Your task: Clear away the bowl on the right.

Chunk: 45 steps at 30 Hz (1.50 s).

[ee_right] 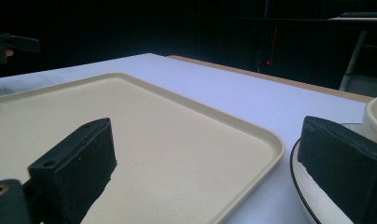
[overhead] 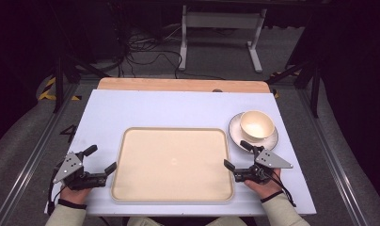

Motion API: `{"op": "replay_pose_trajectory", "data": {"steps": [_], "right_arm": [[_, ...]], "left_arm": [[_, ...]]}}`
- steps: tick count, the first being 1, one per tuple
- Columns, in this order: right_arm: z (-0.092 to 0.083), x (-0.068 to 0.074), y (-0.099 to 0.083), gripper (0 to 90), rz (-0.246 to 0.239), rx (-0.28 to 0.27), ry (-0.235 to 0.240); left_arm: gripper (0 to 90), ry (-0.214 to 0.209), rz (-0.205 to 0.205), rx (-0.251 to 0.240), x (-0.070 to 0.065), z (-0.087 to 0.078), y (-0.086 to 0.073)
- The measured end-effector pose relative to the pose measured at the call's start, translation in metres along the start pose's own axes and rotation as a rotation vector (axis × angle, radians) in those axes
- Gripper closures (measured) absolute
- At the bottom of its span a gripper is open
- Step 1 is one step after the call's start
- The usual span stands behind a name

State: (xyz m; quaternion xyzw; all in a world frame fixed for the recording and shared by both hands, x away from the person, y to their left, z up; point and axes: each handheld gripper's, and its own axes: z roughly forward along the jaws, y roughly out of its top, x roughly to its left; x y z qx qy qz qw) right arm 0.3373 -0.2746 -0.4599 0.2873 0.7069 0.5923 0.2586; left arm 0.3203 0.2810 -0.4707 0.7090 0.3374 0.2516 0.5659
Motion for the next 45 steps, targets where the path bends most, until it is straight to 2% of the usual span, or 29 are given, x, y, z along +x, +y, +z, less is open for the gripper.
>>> {"op": "replay_pose_trajectory", "data": {"steps": [25, 30, 34, 41, 45], "right_arm": [[0.000, -0.002, 0.000, 3.9, 0.027, -0.002, -0.012], [-0.001, -0.002, 0.000, 6.1, 0.029, -0.003, -0.021], [0.000, -0.002, 0.001, 7.0, 0.054, -0.005, -0.022], [-0.002, 0.000, 0.011, 8.7, 0.042, -0.015, -0.019], [-0.003, -0.001, 0.015, 14.4, 0.065, -0.014, -0.009]], "left_arm": [[1.3, -0.007, -0.005, -0.020, 0.000, -0.001, 0.001], [1.3, -0.010, -0.006, -0.018, 0.000, -0.002, 0.001], [1.3, -0.009, -0.007, -0.019, 0.000, -0.002, 0.001], [1.3, -0.010, -0.008, -0.020, 0.000, -0.002, 0.001], [1.3, -0.010, -0.008, -0.019, 0.000, -0.002, 0.001]]}}
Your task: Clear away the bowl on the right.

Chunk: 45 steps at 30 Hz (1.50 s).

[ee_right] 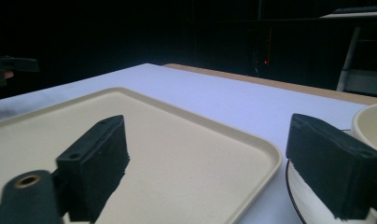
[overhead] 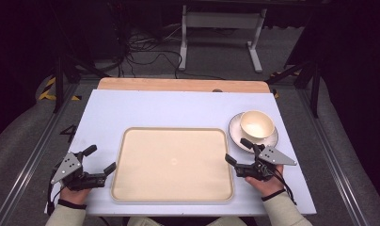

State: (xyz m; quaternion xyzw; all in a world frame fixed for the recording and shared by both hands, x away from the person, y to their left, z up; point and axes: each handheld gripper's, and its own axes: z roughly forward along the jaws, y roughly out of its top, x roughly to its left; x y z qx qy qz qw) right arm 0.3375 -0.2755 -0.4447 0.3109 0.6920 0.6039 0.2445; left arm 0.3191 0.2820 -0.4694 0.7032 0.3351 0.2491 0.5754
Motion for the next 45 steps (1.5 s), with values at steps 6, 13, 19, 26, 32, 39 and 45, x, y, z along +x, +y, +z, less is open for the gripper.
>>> {"op": "replay_pose_trajectory", "data": {"steps": [6, 13, 19, 26, 32, 39, 45], "right_arm": [[-0.001, 0.000, 0.007, 15.8, -0.010, 0.005, 0.003], [-0.002, 0.001, 0.016, 19.2, -0.016, 0.002, 0.018], [-0.002, 0.000, 0.025, 19.3, -0.027, 0.000, 0.011], [-0.002, -0.002, 0.034, 25.1, -0.059, -0.001, 0.011], [0.000, -0.004, 0.041, 30.4, -0.057, 0.020, 0.007], [-0.001, -0.012, 0.050, 35.0, -0.065, 0.036, -0.031], [-0.002, -0.024, 0.055, 36.6, -0.049, 0.034, -0.091]], "left_arm": [[1.3, -0.001, 0.002, -0.001, 0.000, 0.000, 0.000], [1.3, -0.002, 0.002, -0.002, 0.000, 0.000, 0.000], [1.3, -0.002, 0.000, -0.002, 0.000, 0.000, 0.000], [1.3, -0.002, 0.000, -0.001, 0.000, 0.000, 0.000], [1.2, -0.007, -0.002, -0.001, 0.000, 0.000, 0.000], [1.2, -0.009, -0.002, 0.000, 0.000, 0.000, 0.000], [1.1, -0.012, -0.004, 0.000, 0.000, -0.001, 0.000]]}}
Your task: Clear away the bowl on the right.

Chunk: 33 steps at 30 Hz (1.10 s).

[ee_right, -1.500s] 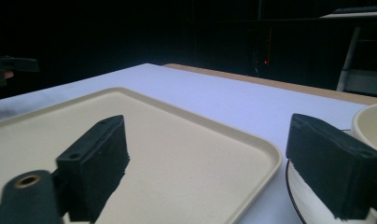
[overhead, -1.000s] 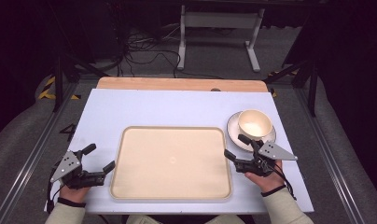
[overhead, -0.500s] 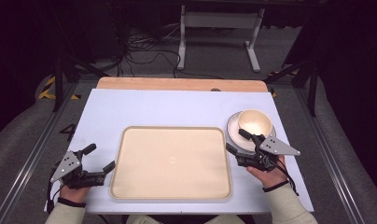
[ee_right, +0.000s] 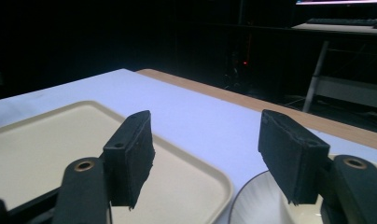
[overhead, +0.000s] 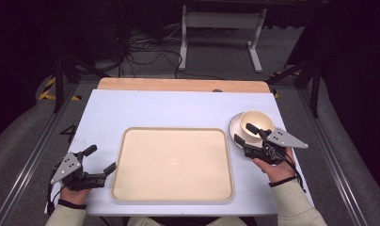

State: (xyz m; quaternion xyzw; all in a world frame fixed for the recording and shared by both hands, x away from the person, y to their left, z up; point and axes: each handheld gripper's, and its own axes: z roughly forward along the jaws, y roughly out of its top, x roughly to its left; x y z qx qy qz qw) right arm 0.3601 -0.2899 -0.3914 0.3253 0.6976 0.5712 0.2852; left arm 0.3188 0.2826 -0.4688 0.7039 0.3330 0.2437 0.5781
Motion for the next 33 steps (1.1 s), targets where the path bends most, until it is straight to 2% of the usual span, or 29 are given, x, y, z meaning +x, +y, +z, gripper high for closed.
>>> {"op": "replay_pose_trajectory", "data": {"steps": [10, 16, 22, 28, 33], "right_arm": [[-0.002, -0.018, 0.011, 36.1, -0.017, -0.004, -0.046], [-0.005, -0.030, 0.015, 36.4, 0.008, -0.004, -0.085], [-0.008, -0.041, 0.016, 36.8, 0.018, 0.021, -0.127], [-0.010, -0.051, 0.019, 36.4, 0.019, 0.018, -0.152], [-0.009, -0.058, 0.019, 35.6, 0.040, 0.029, -0.175]], "left_arm": [[1.0, -0.002, 0.000, -0.001, 0.000, 0.000, 0.000], [1.0, -0.001, -0.002, 0.000, 0.000, 0.000, 0.000], [1.0, -0.002, -0.001, 0.000, 0.000, 0.000, 0.000], [1.0, -0.001, -0.001, 0.000, 0.000, 0.000, 0.000], [1.0, -0.004, 0.000, 0.001, 0.000, 0.000, 0.000]]}}
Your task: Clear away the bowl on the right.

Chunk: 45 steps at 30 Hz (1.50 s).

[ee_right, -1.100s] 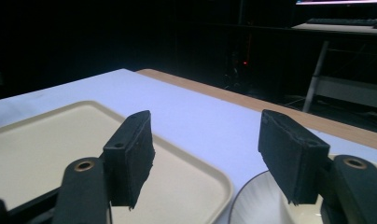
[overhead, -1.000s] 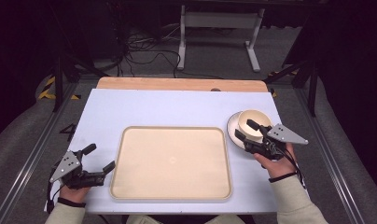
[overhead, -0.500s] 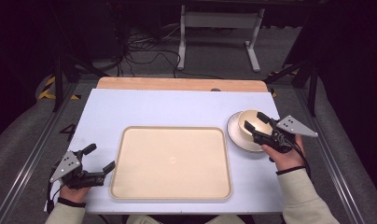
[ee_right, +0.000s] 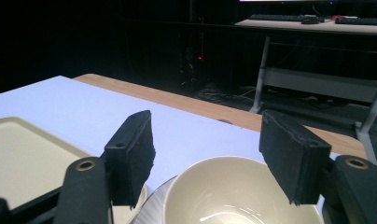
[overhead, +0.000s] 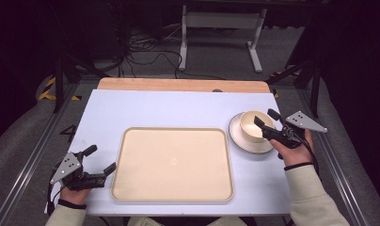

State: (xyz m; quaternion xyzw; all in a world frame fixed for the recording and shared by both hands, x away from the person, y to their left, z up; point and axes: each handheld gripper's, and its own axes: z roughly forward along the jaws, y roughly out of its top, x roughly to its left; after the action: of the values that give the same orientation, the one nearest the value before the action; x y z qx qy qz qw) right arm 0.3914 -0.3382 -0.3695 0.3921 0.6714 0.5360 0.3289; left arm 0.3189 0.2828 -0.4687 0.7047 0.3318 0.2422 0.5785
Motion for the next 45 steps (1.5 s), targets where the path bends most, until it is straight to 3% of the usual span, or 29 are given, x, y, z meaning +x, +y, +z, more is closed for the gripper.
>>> {"op": "replay_pose_trajectory", "data": {"steps": [13, 21, 24, 30, 36, 45], "right_arm": [[0.003, -0.020, -0.005, 38.7, 0.083, 0.050, -0.122], [0.007, -0.025, -0.004, 38.6, 0.090, 0.092, -0.170], [0.010, -0.030, -0.004, 38.6, 0.114, 0.151, -0.213], [0.015, -0.034, -0.004, 39.9, 0.131, 0.213, -0.238], [0.025, -0.041, -0.002, 43.2, 0.157, 0.363, -0.243], [0.033, -0.047, -0.007, 48.1, 0.191, 0.410, -0.272]], "left_arm": [[1.0, 0.004, -0.003, -0.002, -0.001, 0.000, 0.000], [1.0, 0.007, -0.001, -0.004, -0.001, 0.000, 0.000], [1.0, 0.006, 0.000, -0.004, -0.001, 0.000, 0.000], [1.0, 0.009, -0.002, -0.004, -0.001, 0.001, 0.000], [0.9, 0.007, 0.001, -0.004, -0.001, 0.000, 0.000], [0.9, 0.013, 0.004, 0.001, -0.002, 0.000, 0.000]]}}
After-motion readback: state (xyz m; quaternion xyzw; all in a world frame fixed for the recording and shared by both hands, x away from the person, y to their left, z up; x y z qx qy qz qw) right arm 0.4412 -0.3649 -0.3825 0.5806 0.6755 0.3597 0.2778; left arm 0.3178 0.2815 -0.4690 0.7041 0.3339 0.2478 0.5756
